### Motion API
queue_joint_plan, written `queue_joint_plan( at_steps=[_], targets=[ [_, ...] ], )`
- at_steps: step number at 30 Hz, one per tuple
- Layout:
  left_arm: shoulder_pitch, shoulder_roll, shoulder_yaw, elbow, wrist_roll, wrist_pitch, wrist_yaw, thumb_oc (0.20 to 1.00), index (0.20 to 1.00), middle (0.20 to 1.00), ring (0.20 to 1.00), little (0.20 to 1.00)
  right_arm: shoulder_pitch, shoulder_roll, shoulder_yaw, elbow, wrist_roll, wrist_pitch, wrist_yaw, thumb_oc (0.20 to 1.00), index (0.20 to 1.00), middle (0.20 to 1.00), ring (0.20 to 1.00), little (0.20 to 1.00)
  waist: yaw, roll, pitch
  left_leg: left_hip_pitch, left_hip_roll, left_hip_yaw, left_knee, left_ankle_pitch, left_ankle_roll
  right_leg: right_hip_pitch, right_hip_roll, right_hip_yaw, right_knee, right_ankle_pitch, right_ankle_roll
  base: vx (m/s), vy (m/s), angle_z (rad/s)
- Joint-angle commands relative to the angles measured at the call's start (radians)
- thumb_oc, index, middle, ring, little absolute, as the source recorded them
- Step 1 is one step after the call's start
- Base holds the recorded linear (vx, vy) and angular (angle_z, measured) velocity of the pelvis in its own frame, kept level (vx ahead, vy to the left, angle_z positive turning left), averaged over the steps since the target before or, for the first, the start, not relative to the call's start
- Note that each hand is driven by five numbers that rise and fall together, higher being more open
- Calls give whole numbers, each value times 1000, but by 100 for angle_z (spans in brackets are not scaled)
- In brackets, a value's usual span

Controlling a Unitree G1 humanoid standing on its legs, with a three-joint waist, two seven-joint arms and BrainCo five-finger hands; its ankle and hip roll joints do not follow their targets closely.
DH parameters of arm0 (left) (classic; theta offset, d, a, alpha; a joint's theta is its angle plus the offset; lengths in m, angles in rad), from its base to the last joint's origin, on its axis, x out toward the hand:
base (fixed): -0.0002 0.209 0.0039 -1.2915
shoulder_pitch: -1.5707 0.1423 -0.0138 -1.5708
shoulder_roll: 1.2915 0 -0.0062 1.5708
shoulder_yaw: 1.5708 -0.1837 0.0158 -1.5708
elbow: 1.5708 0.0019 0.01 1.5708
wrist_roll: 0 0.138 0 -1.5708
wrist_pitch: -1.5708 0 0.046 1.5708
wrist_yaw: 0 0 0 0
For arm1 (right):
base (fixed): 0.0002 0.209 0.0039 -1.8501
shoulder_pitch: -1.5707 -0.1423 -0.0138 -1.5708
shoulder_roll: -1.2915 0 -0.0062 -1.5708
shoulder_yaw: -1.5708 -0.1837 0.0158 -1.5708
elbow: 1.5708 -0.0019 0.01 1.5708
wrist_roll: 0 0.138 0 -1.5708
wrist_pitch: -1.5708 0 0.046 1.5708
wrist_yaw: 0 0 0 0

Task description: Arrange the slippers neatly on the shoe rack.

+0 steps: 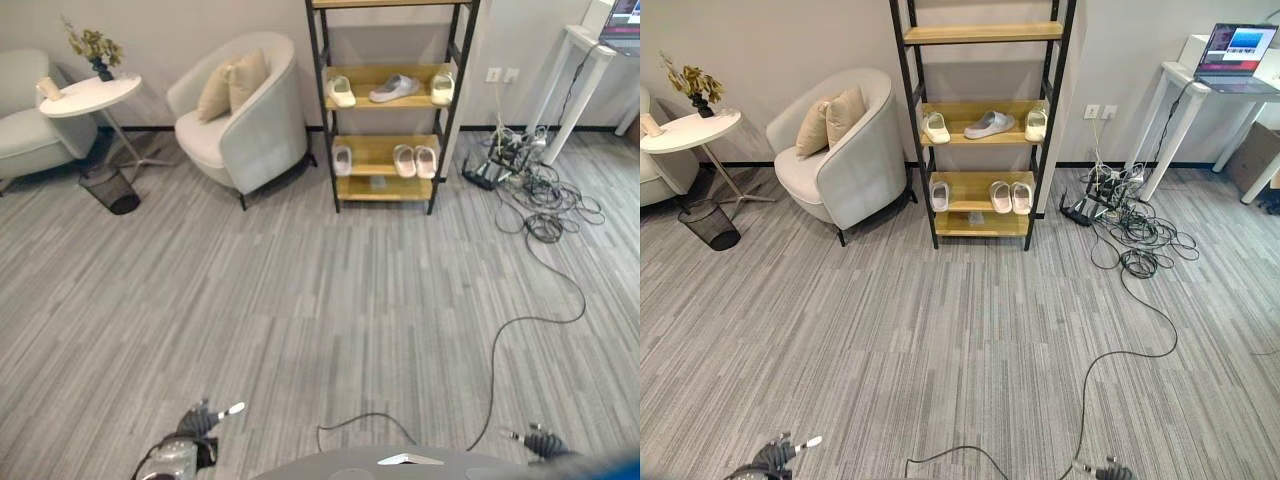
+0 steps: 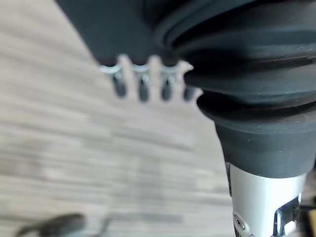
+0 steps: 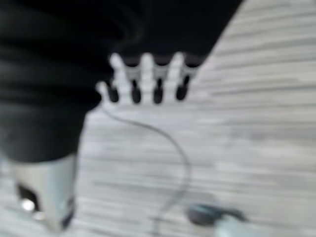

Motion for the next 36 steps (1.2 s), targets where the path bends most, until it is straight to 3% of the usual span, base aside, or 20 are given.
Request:
queue_joint_plan(
  at_steps=[1, 8, 11, 12, 13, 15, 17, 19, 20, 22, 24, 25, 29, 33, 34, 36],
  targets=[
    [-42, -19, 42, 49, 49, -5, -10, 1000, 1000, 1000, 1000, 1000, -18, 33, -56, 61, 119, -5, 17, 1000, 1000, 1000, 1000, 1000, -2, -40, -30, -18, -7, -23, 9, -20, -36, -17, -92, -38, -36, 51, 108, 17, 6, 5],
    [-61, -48, -61, 13, 156, 0, -16, 1000, 1000, 1000, 1000, 1000, -5, 46, -59, 47, 146, 2, 31, 1000, 1000, 1000, 1000, 1000, -15, -47, 7, -4, 7, -19, 18, -15, -42, -37, -94, -54, 56, 19, 92, 52, -25, 16],
    [-89, -51, -123, -43, 176, -11, -18, 1000, 1000, 1000, 1000, 1000, -12, 29, -40, 36, 111, 5, 31, 1000, 1000, 1000, 1000, 1000, -14, -67, 59, -114, 12, -11, 261, -77, -63, -58, -108, -48, 124, -16, 77, -35, -40, 9],
    [-99, -52, -137, -63, 179, -14, -17, 1000, 1000, 1000, 1000, 1000, -11, 27, -36, 32, 96, 6, 31, 1000, 1000, 1000, 1000, 1000, -13, -73, 76, -163, 24, -2, 364, -66, -85, -58, -109, -49, 144, -29, 64, 16, -42, 15],
    [-117, -51, -159, -101, 181, -15, -5, 1000, 1000, 1000, 1000, 1000, -27, 20, -6, 36, 48, 19, 27, 1000, 1000, 1000, 1000, 1000, 6, -90, 115, -259, 48, -7, 542, 2, -117, -54, -114, -53, 165, -50, 48, 183, 34, 29],
    [-122, -61, -175, -94, 194, -13, -6, 1000, 1000, 1000, 1000, 1000, -44, 25, 26, 30, 25, 22, 22, 1000, 1000, 1000, 1000, 1000, 32, -87, 116, -314, 80, -8, 400, -14, -89, -40, -114, -56, 146, -75, 64, 326, 158, 21],
    [-109, -67, -198, -60, 241, -6, -1, 1000, 1000, 1000, 1000, 1000, -50, 35, 29, 18, 35, 22, 27, 1000, 1000, 1000, 1000, 1000, 56, -91, 106, -329, 67, -40, 333, -3, -78, -7, -131, -49, 133, -71, 85, 394, 268, -15],
    [-94, -66, -216, -1, 337, 12, 4, 1000, 1000, 1000, 1000, 1000, -69, 41, 33, 3, 2, 13, 24, 1000, 1000, 1000, 1000, 1000, 47, -77, 88, -249, 23, -52, 239, -22, -27, -41, -153, -39, 273, -62, 107, 434, 396, -16],
    [-96, -67, -221, 1, 346, 12, 10, 1000, 1000, 1000, 1000, 1000, -104, 50, 44, -18, 5, 7, 9, 1000, 1000, 1000, 1000, 1000, 43, -74, 103, -224, 3, -41, 230, -36, -2, -109, -188, -26, 388, 7, 124, 197, 311, -16],
    [-95, -63, -224, 7, 359, 18, 19, 1000, 1000, 1000, 1000, 1000, -132, 61, 51, -62, 22, 0, 4, 1000, 1000, 1000, 1000, 1000, 30, -52, 119, -182, -5, -21, 208, -47, 21, -179, -215, -28, 508, 75, 132, 185, 278, -64],
    [-93, -56, -224, -1, 366, 17, 22, 1000, 1000, 1000, 1000, 1000, -137, 73, 67, -98, 21, -8, -1, 1000, 1000, 1000, 1000, 1000, 25, -38, 124, -129, -13, -10, 181, -65, 37, -217, -231, -48, 590, 83, 120, 398, 229, -42],
    [-108, -53, -224, -21, 359, 18, 31, 1000, 1000, 1000, 1000, 1000, -122, 82, 79, -106, 5, -10, -6, 1000, 1000, 1000, 1000, 1000, 4, -29, 123, -66, -18, 4, 153, -99, 38, -254, -236, -102, 522, 51, 113, 490, 119, -13],
    [-129, -58, -237, -40, 367, 5, 35, 1000, 1000, 1000, 1000, 1000, -94, 76, 70, -75, -8, 1, 0, 1000, 1000, 1000, 1000, 1000, -25, -31, 121, -21, -29, 0, 147, -137, 29, -284, -229, -116, 328, 68, 128, 337, -56, 2],
    [-152, -65, -261, -56, 387, -4, 41, 1000, 1000, 1000, 1000, 1000, -59, 65, 48, -40, -10, 12, 10, 1000, 1000, 1000, 1000, 1000, -64, -31, 124, 43, -35, -13, 152, -182, 7, -324, -218, -100, 195, 128, 156, 342, -153, 19],
    [-155, -70, -273, -67, 395, -10, 44, 1000, 1000, 1000, 1000, 1000, -35, 57, 29, -13, 1, 15, 14, 1000, 1000, 1000, 1000, 1000, -76, -36, 116, 57, -38, -23, 175, -207, -2, -305, -208, -70, 178, 130, 157, 403, -235, 32],
    [-153, -81, -279, -68, 396, -12, 49, 1000, 1000, 1000, 1000, 1000, -19, 49, 14, 12, 13, 18, 19, 1000, 1000, 1000, 1000, 1000, -83, -28, 103, 71, -22, -34, 213, -201, -19, -286, -177, -47, 197, 115, 137, 357, -241, 33]
  ],
)
